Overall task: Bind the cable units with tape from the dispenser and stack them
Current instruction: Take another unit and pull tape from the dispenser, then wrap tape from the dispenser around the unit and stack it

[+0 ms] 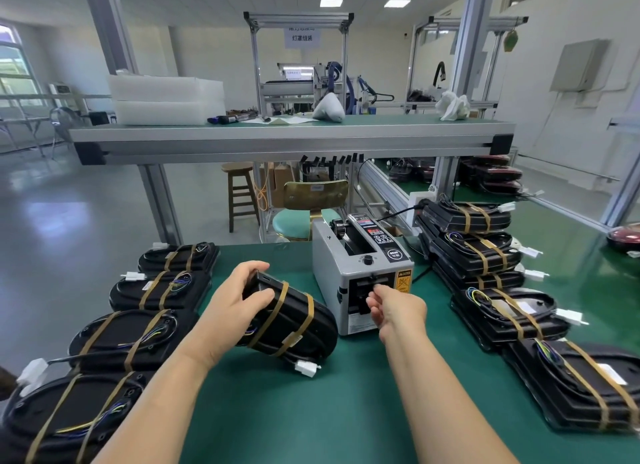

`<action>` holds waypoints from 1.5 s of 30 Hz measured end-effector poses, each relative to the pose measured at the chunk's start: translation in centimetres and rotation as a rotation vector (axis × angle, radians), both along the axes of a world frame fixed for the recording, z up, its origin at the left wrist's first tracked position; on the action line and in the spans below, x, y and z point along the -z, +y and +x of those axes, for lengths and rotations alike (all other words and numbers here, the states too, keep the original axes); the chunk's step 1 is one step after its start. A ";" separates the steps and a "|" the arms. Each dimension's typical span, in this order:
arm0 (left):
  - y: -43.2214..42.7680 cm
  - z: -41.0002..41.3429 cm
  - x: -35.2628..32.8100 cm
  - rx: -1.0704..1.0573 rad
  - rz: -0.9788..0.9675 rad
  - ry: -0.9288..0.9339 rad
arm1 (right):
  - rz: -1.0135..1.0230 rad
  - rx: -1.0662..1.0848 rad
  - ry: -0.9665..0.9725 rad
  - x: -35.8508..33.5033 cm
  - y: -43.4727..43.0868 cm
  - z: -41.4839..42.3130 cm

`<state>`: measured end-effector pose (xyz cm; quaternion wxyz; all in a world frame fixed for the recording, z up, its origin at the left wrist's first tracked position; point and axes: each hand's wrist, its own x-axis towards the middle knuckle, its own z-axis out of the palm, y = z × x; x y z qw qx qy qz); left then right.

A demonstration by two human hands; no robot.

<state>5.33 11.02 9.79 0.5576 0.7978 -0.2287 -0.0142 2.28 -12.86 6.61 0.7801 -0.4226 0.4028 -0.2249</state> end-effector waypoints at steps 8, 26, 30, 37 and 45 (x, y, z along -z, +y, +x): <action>-0.5 0.0 1.6 0.029 -0.073 0.085 | -0.004 -0.009 0.031 0.0 0.0 0.1; -0.2 -1.0 6.7 0.054 -0.409 0.269 | 0.213 -0.499 -0.289 -3.1 11.0 -3.7; -0.3 -1.2 6.9 0.036 -0.459 0.283 | 0.312 -0.585 -0.260 -2.5 12.6 -3.4; 1.2 -1.1 7.0 0.044 -0.451 0.279 | 0.350 -0.633 -0.245 -1.6 13.8 -3.3; 1.9 -0.7 7.1 0.045 -0.445 0.298 | 0.252 -0.642 -0.225 -1.2 14.7 -2.7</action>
